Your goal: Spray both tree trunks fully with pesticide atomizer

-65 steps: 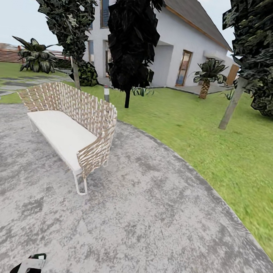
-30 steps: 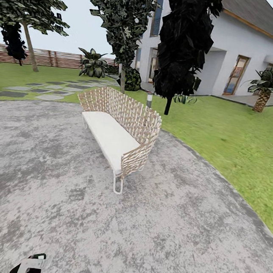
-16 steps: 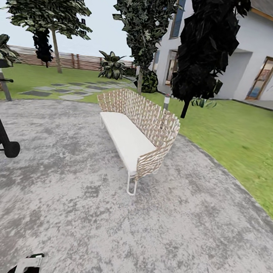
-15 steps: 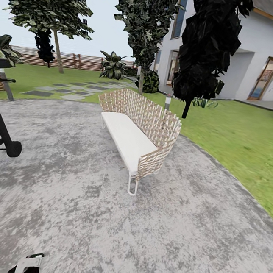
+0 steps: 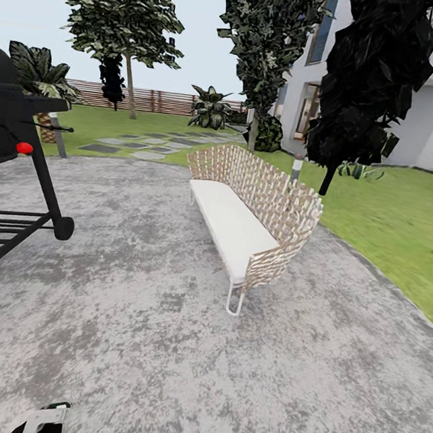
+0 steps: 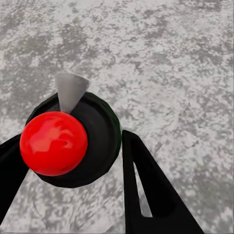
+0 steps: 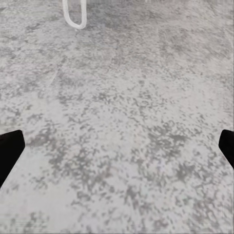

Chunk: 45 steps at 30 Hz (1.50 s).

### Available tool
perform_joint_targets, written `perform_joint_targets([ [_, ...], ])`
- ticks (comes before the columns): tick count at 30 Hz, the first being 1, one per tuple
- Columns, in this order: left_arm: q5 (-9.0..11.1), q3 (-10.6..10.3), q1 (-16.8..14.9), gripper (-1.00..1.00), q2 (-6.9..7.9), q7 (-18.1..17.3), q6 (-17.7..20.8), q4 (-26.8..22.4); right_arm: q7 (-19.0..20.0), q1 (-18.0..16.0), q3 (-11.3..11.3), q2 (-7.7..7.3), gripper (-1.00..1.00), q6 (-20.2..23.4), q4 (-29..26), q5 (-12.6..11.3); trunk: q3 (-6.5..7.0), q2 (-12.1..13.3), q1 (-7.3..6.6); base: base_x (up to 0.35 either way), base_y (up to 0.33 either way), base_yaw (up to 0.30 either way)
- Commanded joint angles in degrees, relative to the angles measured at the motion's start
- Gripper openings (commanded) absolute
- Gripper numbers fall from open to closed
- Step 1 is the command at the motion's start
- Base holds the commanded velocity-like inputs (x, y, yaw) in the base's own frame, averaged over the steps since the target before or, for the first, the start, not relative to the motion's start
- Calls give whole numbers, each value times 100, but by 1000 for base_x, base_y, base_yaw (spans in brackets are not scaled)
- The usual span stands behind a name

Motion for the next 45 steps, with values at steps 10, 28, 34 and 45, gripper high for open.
perform_joint_targets([
  [10, 57, -43, -6, -100, 5, -5, -25, 12, -1, -1, 11, -3, 100, -16, 2, -1, -5, -2, 0, 210, 188, 277],
  [28, 36, -56, -6, -100, 3, -14, -19, 12, 10, -1, 10, -11, 100, -16, 2, 4, -5, -2, 0, 288, 195, 153],
  [34, 31, -58, -6, -100, 2, -14, -17, 12, 8, -1, 9, -11, 100, -16, 2, 4, -5, -2, 0, 322, 135, 1],
  [45, 29, -65, -6, -100, -1, -14, -5, 12, 6, -1, 6, -11, 100, -16, -6, -4, -5, -2, 0, 332, 104, 0],
])
